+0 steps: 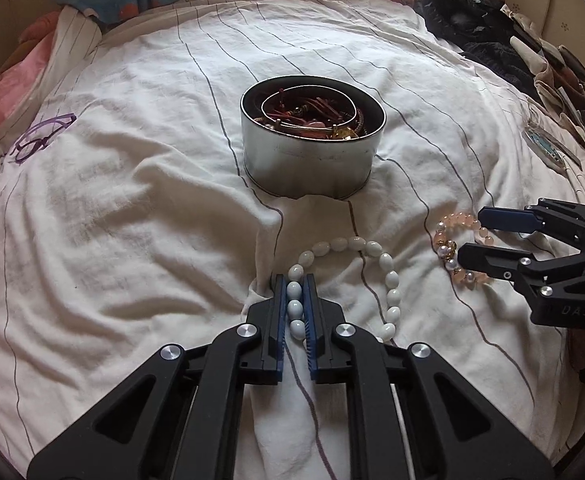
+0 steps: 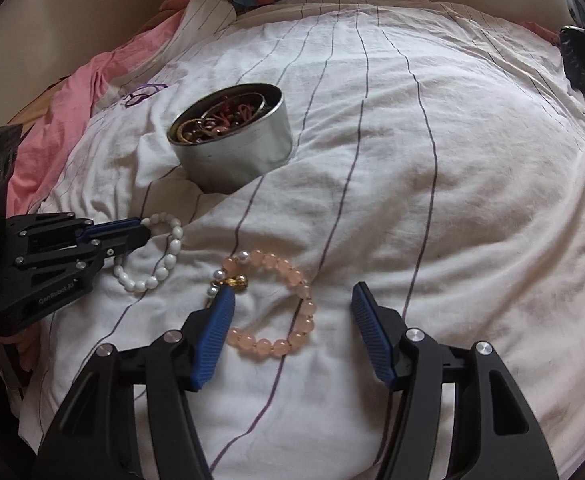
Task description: Organize jewelry
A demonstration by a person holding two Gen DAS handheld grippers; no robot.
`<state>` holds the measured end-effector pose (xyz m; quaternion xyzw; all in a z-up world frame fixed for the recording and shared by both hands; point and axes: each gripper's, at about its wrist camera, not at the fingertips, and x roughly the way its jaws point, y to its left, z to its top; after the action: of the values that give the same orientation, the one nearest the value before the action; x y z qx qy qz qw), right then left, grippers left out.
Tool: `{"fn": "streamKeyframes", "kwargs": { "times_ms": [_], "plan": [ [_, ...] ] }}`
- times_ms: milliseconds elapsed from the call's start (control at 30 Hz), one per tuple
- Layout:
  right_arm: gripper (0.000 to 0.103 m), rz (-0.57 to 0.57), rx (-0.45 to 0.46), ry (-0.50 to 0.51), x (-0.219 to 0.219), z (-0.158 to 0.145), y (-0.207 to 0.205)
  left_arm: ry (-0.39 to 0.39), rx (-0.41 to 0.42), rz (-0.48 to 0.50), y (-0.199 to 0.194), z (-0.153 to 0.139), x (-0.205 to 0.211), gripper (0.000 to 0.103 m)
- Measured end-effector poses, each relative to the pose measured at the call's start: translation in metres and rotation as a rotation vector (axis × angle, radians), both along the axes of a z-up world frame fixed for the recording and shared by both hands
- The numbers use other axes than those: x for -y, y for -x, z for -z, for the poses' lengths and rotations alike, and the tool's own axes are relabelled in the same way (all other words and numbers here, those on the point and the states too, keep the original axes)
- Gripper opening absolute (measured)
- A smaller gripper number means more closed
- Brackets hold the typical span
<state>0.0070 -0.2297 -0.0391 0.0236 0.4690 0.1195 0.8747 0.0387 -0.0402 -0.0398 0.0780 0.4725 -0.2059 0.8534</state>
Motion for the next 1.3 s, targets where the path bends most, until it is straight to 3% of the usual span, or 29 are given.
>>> {"fn": "streamKeyframes", "kwargs": {
  "times_ms": [67,167,333,467,567,600,700,767,1000,1033,1100,1133,1300],
  "plan": [
    [0.042,-0.003,0.004,0.054,-0.005,0.003,0.000,0.001,-0.005,0.003,-0.001,0.001,0.002,0.012],
    [0.008,-0.057,0.015,0.071,-0.016,0.002,0.004,0.011,-0.010,0.026,0.001,0.002,0.006,0.026],
    [0.008,-0.088,0.074,-0.012,-0.016,-0.016,0.010,0.005,-0.005,0.040,0.003,0.001,0.009,0.033],
    [0.010,-0.060,0.036,-0.005,-0.011,-0.007,0.004,0.021,-0.013,0.036,0.002,0.001,0.007,0.035],
    [0.022,-0.047,0.010,0.005,-0.010,0.000,0.002,0.009,-0.005,0.042,0.003,0.002,0.009,0.035],
    [0.022,-0.050,0.007,0.021,-0.012,0.002,0.001,0.004,-0.001,0.045,0.003,0.002,0.010,0.035],
    [0.021,-0.062,0.006,0.064,-0.017,0.008,0.002,-0.022,0.008,0.063,0.006,0.001,0.014,0.007],
    [0.009,-0.075,0.007,0.069,-0.019,0.007,0.003,-0.027,0.014,0.071,0.007,-0.001,0.014,0.007],
    [0.009,-0.062,0.034,0.044,-0.014,-0.002,0.004,-0.021,0.012,0.049,0.005,-0.002,0.011,0.008],
    [0.010,-0.063,0.028,0.047,-0.014,-0.001,0.003,-0.020,0.009,0.046,0.005,-0.002,0.010,0.008],
    [0.025,-0.054,0.029,0.050,-0.014,-0.001,0.004,-0.023,0.009,0.046,0.005,-0.002,0.010,0.010],
    [0.027,-0.054,0.031,0.053,-0.014,-0.002,0.004,-0.025,0.009,0.045,0.004,-0.001,0.011,0.012],
    [0.028,-0.049,0.033,0.060,-0.014,-0.002,0.003,-0.025,0.009,0.050,0.004,-0.001,0.012,0.019]
  ]
}}
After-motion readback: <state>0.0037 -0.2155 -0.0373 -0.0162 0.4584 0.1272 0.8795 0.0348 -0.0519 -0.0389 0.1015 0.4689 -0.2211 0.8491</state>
